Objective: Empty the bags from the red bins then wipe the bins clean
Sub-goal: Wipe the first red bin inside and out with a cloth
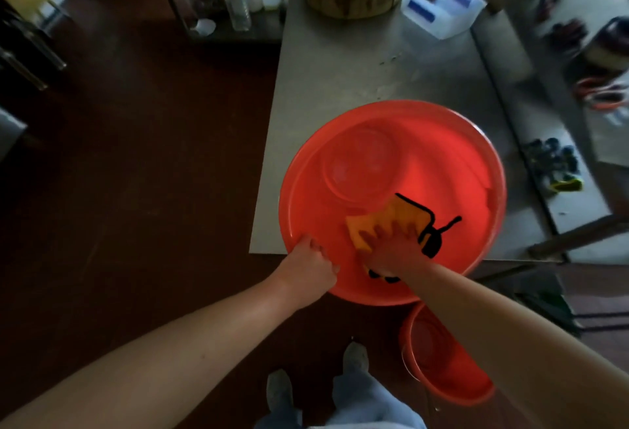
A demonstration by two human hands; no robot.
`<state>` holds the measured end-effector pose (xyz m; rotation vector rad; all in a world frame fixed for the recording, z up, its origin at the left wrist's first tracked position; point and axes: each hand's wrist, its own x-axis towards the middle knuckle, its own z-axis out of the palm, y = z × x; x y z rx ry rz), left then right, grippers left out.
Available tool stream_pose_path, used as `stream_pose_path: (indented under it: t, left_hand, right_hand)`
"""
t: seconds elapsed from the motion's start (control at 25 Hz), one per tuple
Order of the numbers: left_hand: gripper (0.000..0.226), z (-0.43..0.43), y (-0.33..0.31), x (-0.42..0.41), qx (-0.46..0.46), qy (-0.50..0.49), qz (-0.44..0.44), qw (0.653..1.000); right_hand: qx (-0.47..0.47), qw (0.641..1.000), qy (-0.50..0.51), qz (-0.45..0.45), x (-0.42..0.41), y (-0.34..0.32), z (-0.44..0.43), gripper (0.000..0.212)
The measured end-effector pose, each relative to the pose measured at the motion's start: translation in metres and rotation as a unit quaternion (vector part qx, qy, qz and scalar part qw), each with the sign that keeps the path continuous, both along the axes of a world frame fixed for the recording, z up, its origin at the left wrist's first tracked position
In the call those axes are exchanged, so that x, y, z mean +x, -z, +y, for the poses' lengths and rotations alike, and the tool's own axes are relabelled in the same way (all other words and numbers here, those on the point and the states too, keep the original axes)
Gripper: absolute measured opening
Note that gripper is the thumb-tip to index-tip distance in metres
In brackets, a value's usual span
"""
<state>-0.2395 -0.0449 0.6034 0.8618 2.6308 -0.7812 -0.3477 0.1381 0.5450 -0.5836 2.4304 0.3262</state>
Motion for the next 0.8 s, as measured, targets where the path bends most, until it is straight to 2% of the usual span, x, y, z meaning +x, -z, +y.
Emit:
stream_pose_path:
  t: [0.2, 0.4, 0.52, 0.64, 0.8]
  left_hand:
    - [0.017, -0.01, -0.022, -0.013, -0.01, 0.006, -0.036, 0.999]
    - [0.017, -0.023, -0.047, -0.027, -0.014, 0.014, -0.055, 0.998]
    - [0.021, -0.044, -0.063, -0.042, 0.001, 0.042, -0.044, 0.998]
    - [0.036, -0.068, -0.086, -0.059, -0.022, 0.054, -0.049, 0.997]
    - [0.039, -0.083, -0.105, -0.074, -0.045, 0.04, -0.013, 0.998]
  right_hand:
    - [0.02, 0.999, -0.016, -0.025, 0.037, -0.04, 0.014, 0.068]
    - [0.007, 1.0, -0.017, -0.014, 0.057, -0.078, 0.022, 0.089]
    - [0.011, 0.998, -0.066, 0.002, 0.063, -0.091, 0.025, 0.098]
    - [0.019, 0.994, -0.1, 0.05, 0.063, -0.098, 0.023, 0.087]
    - [0.024, 0.983, -0.152, 0.102, 0.062, -0.103, 0.024, 0.073]
